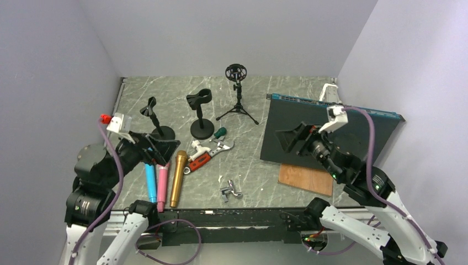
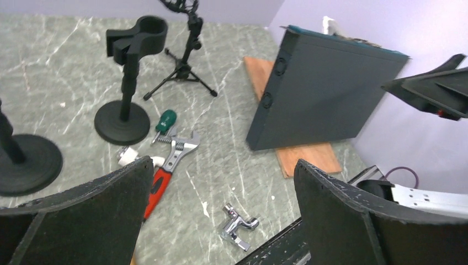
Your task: Remove the microphone from the stand
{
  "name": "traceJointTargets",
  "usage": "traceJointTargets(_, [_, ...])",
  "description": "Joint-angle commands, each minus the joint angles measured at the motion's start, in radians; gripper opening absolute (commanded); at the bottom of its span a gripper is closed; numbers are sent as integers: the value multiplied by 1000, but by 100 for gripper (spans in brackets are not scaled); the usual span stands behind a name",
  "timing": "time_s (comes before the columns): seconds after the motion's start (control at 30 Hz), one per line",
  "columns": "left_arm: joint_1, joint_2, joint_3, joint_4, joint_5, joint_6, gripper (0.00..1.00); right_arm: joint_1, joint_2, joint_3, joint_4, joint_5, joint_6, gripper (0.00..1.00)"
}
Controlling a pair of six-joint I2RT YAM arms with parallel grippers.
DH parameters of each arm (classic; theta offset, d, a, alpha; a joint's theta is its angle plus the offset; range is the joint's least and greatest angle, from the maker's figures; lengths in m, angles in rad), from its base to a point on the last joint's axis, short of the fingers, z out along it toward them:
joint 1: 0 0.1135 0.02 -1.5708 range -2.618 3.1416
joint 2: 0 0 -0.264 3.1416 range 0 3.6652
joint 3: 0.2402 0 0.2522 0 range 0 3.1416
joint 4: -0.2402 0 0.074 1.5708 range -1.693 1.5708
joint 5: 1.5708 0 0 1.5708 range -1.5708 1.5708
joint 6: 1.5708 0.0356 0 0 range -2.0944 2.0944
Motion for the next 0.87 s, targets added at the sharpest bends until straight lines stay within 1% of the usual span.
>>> traceJointTargets(0.0, [3,-50,14,78,84,-7,100,-3,-56,23,-135,79,132,100])
traceJointTargets(0.17, [3,-119,43,83,85,9,99,-3,-105,115,-299,130,251,100])
traceJointTargets(0.37, [3,-223,26,93,-17,-2,99,-3,-176,158,-501,210,471,100])
traceJointTargets(0.47, [3,-248,28,93,-34,-9,99,-3,-191,189,-596,234,542,100])
traceJointTargets(0.67, [3,-237,78,24,-6,24,100,-4,-231,240,-657,295,625,100])
traceJointTargets(0.77, [3,-241,80,19,-12,26,100,-13,-273,240,-615,314,596,100])
traceJointTargets(0.83, [3,-245,81,20,-11,24,99,-22,-301,245,-609,341,609,100])
